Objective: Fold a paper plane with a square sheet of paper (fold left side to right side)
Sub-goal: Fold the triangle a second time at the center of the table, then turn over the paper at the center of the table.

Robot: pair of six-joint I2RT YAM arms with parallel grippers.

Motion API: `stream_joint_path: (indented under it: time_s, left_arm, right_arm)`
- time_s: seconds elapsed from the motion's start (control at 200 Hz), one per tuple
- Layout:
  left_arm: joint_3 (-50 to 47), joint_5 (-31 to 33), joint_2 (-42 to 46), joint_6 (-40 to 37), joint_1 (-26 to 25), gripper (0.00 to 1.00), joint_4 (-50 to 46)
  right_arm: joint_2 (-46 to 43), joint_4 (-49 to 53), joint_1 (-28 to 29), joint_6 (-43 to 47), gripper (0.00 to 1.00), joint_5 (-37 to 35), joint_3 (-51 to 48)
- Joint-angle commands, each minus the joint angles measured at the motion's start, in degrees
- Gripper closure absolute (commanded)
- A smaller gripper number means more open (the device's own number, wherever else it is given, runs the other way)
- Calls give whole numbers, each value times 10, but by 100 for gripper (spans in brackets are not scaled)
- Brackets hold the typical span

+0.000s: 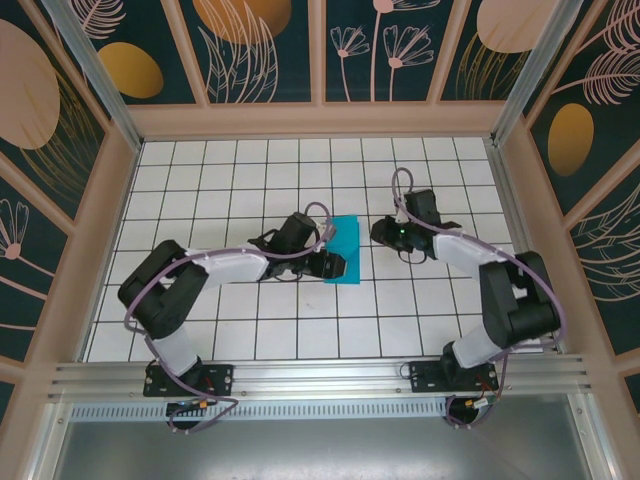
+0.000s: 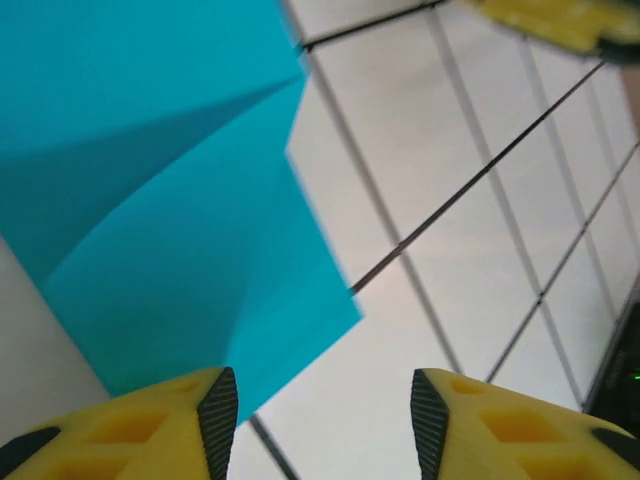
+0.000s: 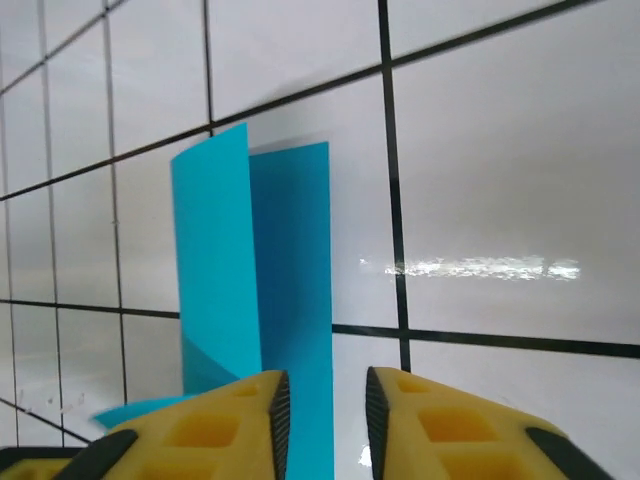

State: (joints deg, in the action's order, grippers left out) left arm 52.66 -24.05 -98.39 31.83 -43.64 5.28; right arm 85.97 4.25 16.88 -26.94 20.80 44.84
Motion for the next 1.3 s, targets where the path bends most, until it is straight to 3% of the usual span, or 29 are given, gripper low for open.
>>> stream_joint_path:
  time_s: [0.0, 0.15, 0.245, 0.42, 0.576, 0.761, 0.876, 1.036, 1.296]
  left_arm:
    - [14, 26, 46, -10, 19, 40, -33]
    - [-7, 29, 46, -4, 50, 35, -23]
    - [-9, 15, 29, -2, 60, 34, -3]
    - [12, -28, -31, 1, 63, 36, 30]
    - [16, -52, -68, 9, 63, 43, 55]
    - [19, -51, -75, 12, 63, 68, 61]
    - [14, -40, -63, 9, 64, 77, 57]
    - [6, -28, -51, 8, 66, 83, 53]
    - [-5, -24, -49, 15, 68, 84, 65]
  right_arm:
    - [-55, -28, -14, -3, 64, -2, -42]
    - [-104, -88, -29, -25, 50, 47, -96]
    - [-113, -133, -30, -37, 37, 94, -121]
    - [-86, -177, -31, -49, 26, 148, -140]
    - [-63, -192, -27, -53, 27, 165, -145]
    - [-27, -204, -15, -55, 30, 175, -140]
    - [2, -224, -3, -63, 33, 175, -133]
    - [43, -243, 12, -71, 38, 175, -109]
    - [91, -270, 37, -82, 45, 182, -77]
